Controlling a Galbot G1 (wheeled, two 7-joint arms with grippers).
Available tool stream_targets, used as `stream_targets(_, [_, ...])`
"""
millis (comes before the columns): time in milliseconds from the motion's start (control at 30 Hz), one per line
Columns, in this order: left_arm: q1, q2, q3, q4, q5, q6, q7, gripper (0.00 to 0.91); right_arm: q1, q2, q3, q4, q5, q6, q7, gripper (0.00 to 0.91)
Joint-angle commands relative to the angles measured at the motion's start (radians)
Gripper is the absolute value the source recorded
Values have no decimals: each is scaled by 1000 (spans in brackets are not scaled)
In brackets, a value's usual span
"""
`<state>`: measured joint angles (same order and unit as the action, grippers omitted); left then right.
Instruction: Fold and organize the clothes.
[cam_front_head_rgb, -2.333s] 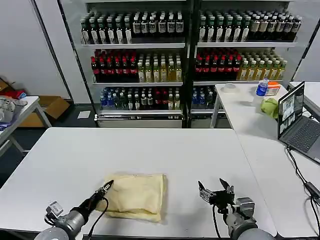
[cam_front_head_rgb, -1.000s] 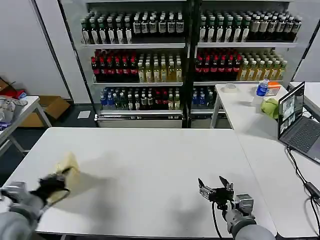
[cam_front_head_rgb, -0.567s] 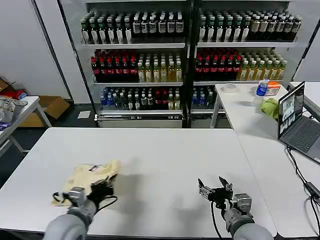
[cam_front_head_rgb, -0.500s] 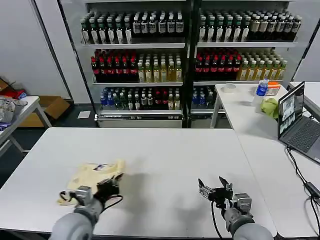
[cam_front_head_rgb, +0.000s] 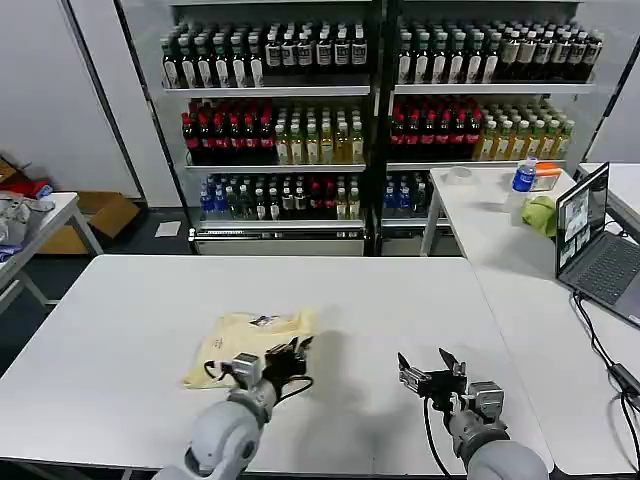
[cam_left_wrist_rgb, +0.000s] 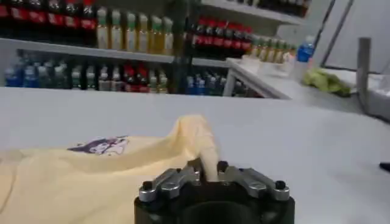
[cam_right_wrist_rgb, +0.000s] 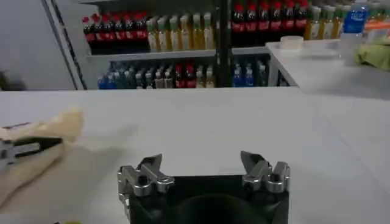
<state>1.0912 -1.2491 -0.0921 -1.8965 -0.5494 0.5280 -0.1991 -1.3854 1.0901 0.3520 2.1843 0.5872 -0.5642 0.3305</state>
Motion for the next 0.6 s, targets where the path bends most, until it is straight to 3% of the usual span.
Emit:
stream_targets(33, [-109, -98, 98, 77, -70, -105, 14, 907, 6, 0, 0, -4, -1, 3, -4, 907])
stream_targets(267, [-69, -101, 7, 25, -178, -176, 8, 907, 40, 7, -14, -13, 5, 15, -13, 907])
stream_targets(400, [12, -59, -96, -61, -197, -182, 16, 907, 98, 24, -41, -35, 25, 25, -14, 907])
stream_targets(600, [184, 41, -343, -194, -186, -208, 15, 907, 234, 96, -133, -110, 128, 23, 16, 907])
